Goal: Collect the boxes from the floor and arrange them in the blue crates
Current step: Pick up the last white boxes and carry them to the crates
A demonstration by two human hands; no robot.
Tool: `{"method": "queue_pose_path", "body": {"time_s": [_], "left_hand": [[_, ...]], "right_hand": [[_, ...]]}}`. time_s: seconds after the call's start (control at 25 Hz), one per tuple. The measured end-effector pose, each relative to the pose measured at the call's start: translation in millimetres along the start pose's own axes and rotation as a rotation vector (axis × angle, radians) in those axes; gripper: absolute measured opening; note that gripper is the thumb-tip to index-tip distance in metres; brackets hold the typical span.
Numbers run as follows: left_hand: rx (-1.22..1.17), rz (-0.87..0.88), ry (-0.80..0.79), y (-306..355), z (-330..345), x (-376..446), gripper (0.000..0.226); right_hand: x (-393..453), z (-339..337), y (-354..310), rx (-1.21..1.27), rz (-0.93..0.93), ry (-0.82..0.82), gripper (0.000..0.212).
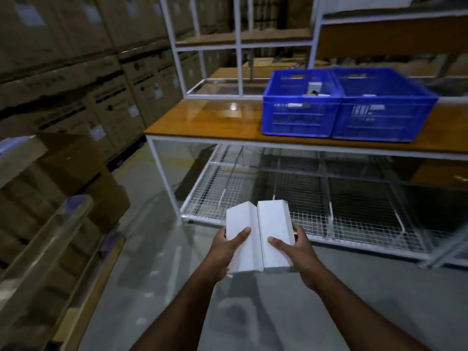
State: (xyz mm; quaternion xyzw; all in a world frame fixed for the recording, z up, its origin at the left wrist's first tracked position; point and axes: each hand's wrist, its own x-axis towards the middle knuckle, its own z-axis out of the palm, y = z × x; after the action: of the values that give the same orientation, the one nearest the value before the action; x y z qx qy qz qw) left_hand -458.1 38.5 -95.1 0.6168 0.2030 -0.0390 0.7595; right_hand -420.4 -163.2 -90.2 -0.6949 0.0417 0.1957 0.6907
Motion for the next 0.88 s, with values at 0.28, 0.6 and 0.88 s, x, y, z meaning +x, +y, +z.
{"method": "queue_pose_path", "body": {"time_s": [0.28,0.6,0.88], "left_hand": [[0.174,0.038,-0.12,30,48,81,0.076],[0.171,-0.013,-0.175,72,128,167,0.069],[0.063,-0.022,-0.202,132,226,256,0.05]], "right_hand": [[34,-28,-33,-0.024,-0.073,0.217,0.072],[109,-97,-68,0.04,-0.112,0.315,0.061],[205,-192,-130,0.154,-0.168,0.293,0.047]]}}
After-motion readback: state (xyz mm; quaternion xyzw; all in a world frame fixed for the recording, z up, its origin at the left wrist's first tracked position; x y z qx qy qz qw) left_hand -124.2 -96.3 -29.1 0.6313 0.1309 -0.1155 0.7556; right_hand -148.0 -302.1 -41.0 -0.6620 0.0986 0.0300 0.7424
